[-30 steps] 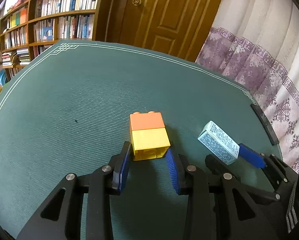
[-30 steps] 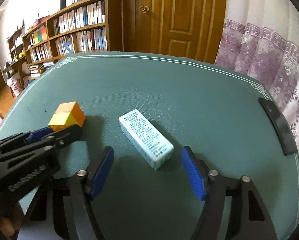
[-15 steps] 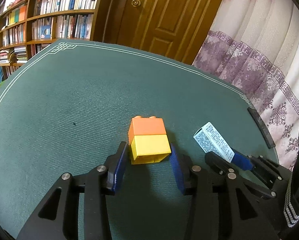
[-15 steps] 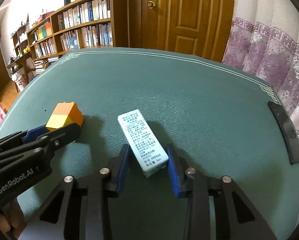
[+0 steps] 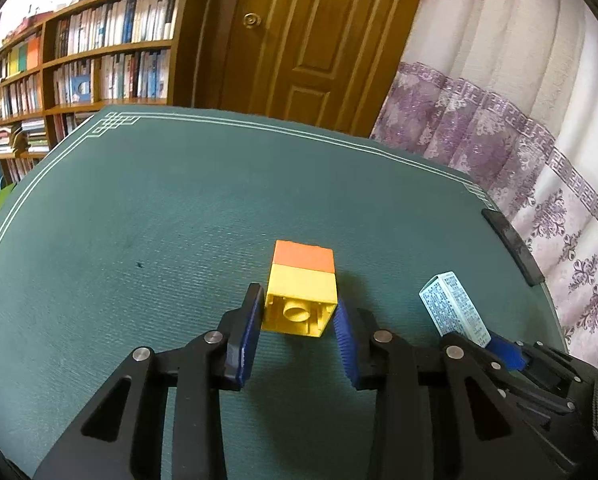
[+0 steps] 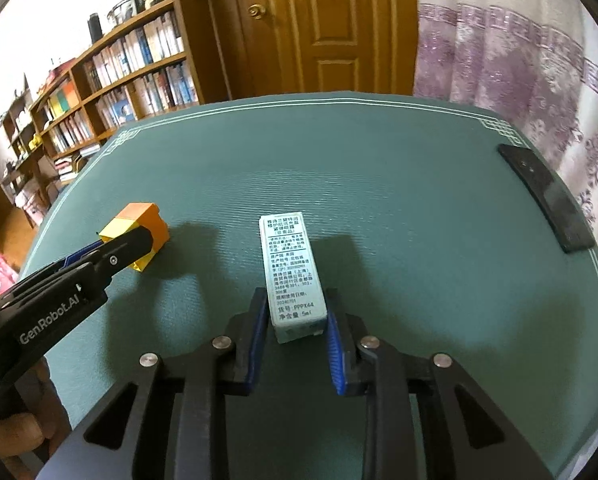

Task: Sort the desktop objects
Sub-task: 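Lift the orange-yellow brick with the left tool while the right tool lifts the medicine box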

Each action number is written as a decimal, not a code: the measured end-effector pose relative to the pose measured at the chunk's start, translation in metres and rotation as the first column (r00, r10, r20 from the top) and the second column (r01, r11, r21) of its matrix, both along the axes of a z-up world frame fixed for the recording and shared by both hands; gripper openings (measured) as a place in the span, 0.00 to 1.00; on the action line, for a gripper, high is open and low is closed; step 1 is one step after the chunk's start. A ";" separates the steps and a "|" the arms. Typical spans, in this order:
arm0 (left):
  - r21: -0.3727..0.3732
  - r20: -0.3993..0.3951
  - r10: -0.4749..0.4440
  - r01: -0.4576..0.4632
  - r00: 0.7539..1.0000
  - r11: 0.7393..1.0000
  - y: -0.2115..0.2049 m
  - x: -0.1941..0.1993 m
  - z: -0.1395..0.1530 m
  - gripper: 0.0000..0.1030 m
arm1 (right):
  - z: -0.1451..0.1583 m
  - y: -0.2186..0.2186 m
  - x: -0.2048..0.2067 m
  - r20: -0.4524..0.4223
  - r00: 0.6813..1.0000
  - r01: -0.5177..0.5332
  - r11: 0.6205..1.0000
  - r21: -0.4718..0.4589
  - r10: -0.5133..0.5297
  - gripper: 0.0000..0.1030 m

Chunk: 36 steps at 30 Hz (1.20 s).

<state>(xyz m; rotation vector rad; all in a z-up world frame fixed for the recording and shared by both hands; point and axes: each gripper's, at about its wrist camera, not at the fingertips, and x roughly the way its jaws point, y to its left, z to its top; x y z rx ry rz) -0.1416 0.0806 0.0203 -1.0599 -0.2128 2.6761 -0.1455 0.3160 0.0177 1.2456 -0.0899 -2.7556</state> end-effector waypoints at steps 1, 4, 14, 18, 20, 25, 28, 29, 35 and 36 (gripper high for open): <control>-0.001 -0.005 -0.007 0.007 1.000 1.000 0.002 0.002 0.001 0.36 | 0.002 0.001 0.003 -0.004 1.000 0.004 1.000 0.000 -0.004 0.29; -0.003 -0.023 -0.036 0.036 0.999 0.999 0.010 0.009 0.007 0.36 | 0.008 0.003 0.015 -0.019 1.000 0.011 1.000 0.000 -0.011 0.29; 0.004 -0.077 -0.137 0.137 0.988 0.990 0.035 0.032 0.030 0.36 | 0.038 0.023 0.056 -0.084 0.993 0.077 0.997 -0.023 -0.079 0.29; -0.003 -0.098 -0.158 0.159 0.982 0.987 0.043 0.040 0.038 0.36 | 0.044 0.032 0.071 -0.095 0.990 0.105 0.994 -0.027 -0.107 0.29; -0.004 -0.110 -0.167 0.168 0.980 0.986 0.046 0.044 0.042 0.36 | 0.047 0.036 0.079 -0.102 0.987 0.118 0.992 -0.031 -0.121 0.28; -0.008 -0.132 -0.191 0.192 0.973 0.981 0.054 0.053 0.049 0.36 | 0.053 0.051 0.100 -0.118 0.979 0.161 0.986 -0.037 -0.164 0.26; -0.011 -0.140 -0.204 0.204 0.969 0.979 0.058 0.057 0.052 0.36 | 0.054 0.059 0.111 -0.123 0.976 0.178 0.984 -0.029 -0.180 0.26; -0.009 -0.144 -0.203 0.204 0.969 0.979 0.058 0.058 0.054 0.36 | 0.054 0.060 0.112 -0.121 0.976 0.180 0.983 -0.029 -0.183 0.26; -0.007 -0.163 -0.213 0.215 0.963 0.977 0.058 0.065 0.059 0.36 | 0.054 0.060 0.124 -0.131 0.973 0.188 0.982 -0.025 -0.190 0.26; -0.007 -0.164 -0.218 0.220 0.962 0.975 0.059 0.066 0.060 0.36 | 0.057 0.062 0.127 -0.136 0.970 0.198 0.980 -0.028 -0.200 0.26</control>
